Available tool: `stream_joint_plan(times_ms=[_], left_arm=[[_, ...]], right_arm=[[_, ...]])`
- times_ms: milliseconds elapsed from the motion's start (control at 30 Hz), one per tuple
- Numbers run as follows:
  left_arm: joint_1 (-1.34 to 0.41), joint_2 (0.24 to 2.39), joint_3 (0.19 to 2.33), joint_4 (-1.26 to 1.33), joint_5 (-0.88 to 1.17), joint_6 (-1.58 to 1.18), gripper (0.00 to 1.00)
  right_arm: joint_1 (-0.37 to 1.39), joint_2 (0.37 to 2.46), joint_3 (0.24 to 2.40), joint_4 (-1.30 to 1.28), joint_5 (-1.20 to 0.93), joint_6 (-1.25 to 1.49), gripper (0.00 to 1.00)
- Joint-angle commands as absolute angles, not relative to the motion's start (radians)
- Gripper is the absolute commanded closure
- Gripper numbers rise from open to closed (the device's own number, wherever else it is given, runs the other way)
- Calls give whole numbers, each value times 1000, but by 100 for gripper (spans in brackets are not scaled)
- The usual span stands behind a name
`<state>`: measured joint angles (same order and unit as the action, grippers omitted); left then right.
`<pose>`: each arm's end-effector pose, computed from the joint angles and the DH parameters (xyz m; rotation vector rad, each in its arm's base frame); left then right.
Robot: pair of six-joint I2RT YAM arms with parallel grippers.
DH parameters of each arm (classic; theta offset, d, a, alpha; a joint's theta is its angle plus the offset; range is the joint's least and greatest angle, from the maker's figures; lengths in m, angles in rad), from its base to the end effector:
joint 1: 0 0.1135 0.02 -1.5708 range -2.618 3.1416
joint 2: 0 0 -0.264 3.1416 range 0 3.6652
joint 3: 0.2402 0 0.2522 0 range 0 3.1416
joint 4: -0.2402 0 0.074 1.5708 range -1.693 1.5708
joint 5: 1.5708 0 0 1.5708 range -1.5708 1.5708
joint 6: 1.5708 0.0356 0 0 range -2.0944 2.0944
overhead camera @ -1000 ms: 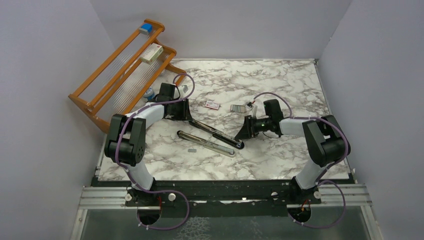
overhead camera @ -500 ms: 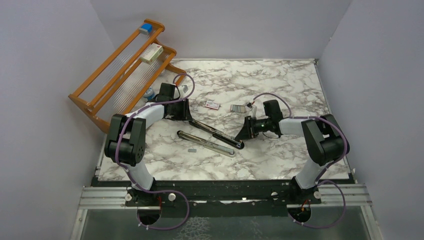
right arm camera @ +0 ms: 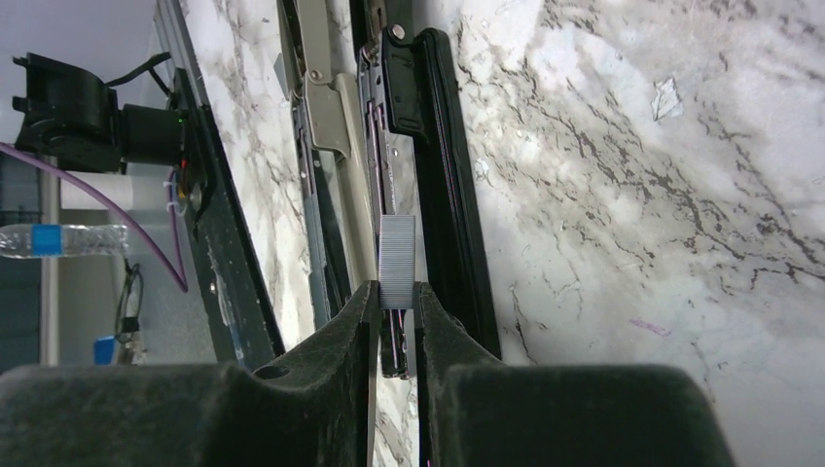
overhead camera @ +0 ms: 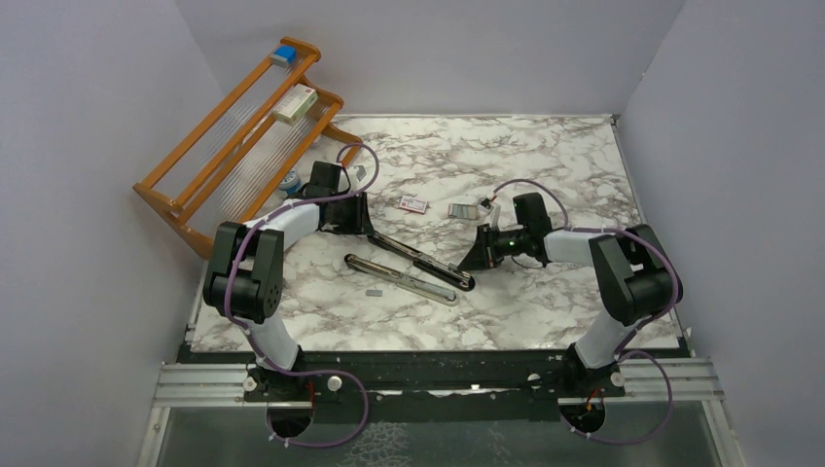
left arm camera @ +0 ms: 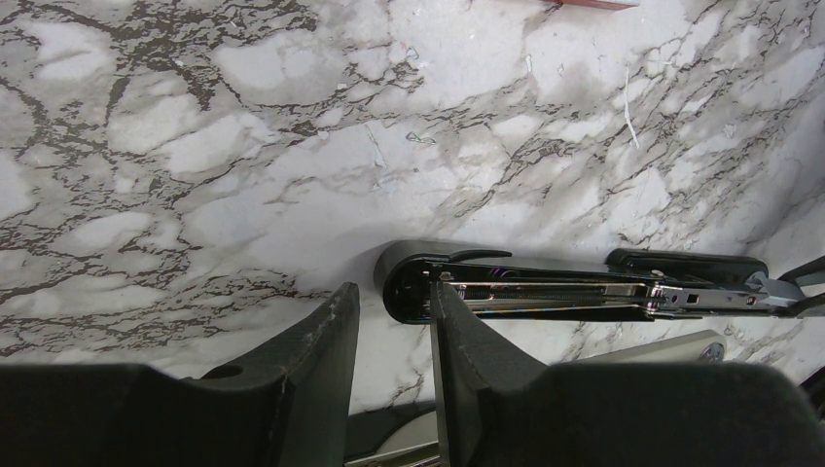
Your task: Load the staples into the stapler
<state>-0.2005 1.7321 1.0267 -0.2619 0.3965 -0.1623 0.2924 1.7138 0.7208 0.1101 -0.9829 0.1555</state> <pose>0.3387 -0.0829 0.1730 0.2077 2.5417 -0.6459 0.2799 0.1152 0.1300 -0.6053 2.2952 1.4020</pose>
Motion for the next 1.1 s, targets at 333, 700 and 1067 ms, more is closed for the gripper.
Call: stream_joint_plan(times_ms=[333, 700, 1067], left_arm=[[-198, 1762, 1036, -297, 334, -132, 65], [-199, 1758, 1037, -300, 327, -129, 65], [-198, 1769, 1039, -301, 329, -130, 65]], right_arm=[[380, 1456, 686, 148, -737, 16, 88], [608, 1338, 627, 148, -339, -177, 89], [637, 1381, 640, 122, -332, -217, 90]])
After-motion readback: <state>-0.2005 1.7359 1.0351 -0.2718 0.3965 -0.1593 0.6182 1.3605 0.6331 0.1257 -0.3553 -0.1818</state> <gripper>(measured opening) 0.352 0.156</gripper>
